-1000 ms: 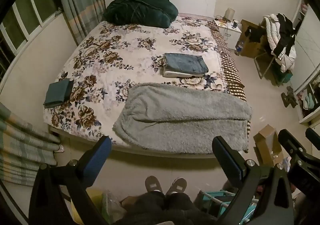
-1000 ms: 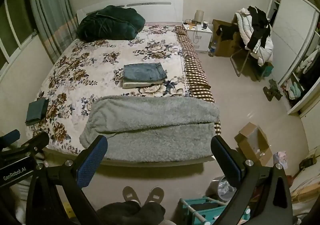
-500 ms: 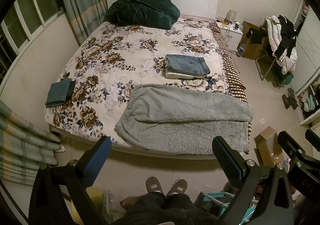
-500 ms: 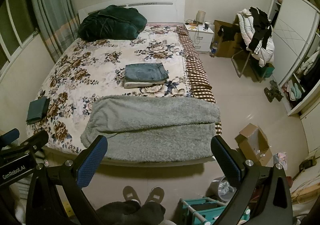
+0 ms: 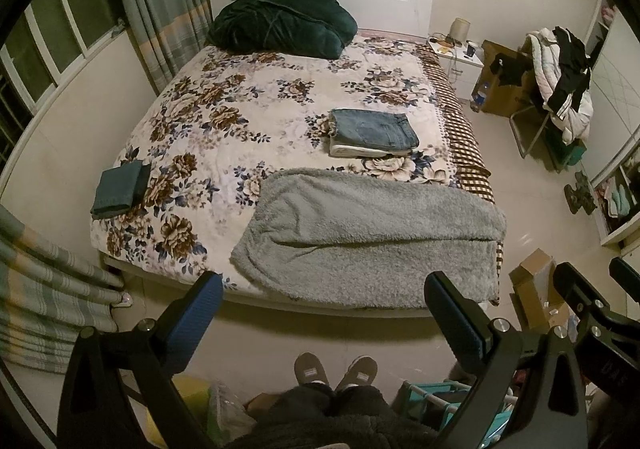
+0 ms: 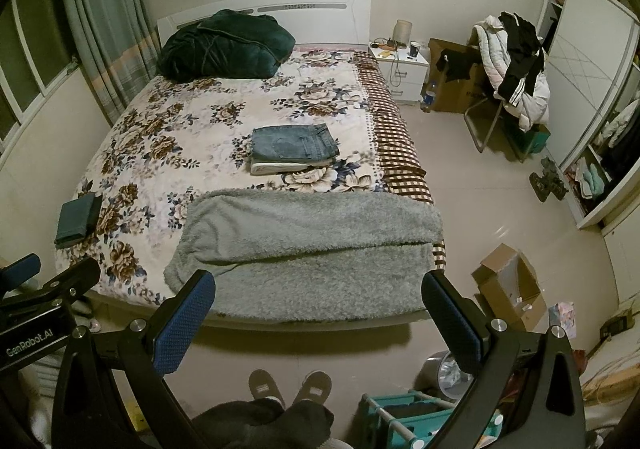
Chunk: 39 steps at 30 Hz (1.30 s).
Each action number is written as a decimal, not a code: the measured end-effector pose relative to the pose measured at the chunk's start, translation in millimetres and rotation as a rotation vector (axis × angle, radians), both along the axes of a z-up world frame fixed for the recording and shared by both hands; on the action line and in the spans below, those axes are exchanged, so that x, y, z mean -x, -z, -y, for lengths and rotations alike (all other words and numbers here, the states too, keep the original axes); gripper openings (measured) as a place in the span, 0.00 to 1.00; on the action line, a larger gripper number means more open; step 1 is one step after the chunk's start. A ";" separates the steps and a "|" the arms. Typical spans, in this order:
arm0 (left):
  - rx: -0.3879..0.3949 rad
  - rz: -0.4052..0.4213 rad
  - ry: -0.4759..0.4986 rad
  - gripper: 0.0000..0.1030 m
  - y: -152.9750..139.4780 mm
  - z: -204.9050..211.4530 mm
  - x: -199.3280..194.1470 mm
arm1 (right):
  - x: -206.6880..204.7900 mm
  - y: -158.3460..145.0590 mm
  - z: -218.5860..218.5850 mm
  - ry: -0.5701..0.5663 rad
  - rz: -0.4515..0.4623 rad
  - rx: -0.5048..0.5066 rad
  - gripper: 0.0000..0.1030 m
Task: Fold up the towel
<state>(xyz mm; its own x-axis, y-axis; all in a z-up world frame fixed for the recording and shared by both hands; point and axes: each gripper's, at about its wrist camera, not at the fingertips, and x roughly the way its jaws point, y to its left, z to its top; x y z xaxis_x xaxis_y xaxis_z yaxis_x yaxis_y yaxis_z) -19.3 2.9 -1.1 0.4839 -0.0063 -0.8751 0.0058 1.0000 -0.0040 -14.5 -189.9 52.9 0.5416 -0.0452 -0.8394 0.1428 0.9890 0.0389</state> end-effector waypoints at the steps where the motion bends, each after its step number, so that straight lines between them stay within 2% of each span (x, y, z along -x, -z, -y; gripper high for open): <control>1: 0.000 0.001 0.001 1.00 0.0 -0.6 1.2 | 0.1 -0.4 -0.3 0.000 0.000 -0.001 1.00; 13: -0.004 -0.006 0.006 1.00 -9.6 4.4 -4.5 | 3.0 -1.1 -7.7 0.000 -0.002 0.000 1.00; 39: -0.007 -0.006 -0.006 1.00 -3.7 -0.7 3.1 | 19.6 3.0 -3.8 -0.016 -0.024 -0.022 1.00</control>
<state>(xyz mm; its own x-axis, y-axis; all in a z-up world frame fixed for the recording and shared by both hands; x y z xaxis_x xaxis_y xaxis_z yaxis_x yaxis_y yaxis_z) -22.4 3.6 2.6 0.4784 0.0027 -0.8782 -0.0002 1.0000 0.0029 -34.1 -186.1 49.9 0.5216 -0.0186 -0.8530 0.1284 0.9901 0.0569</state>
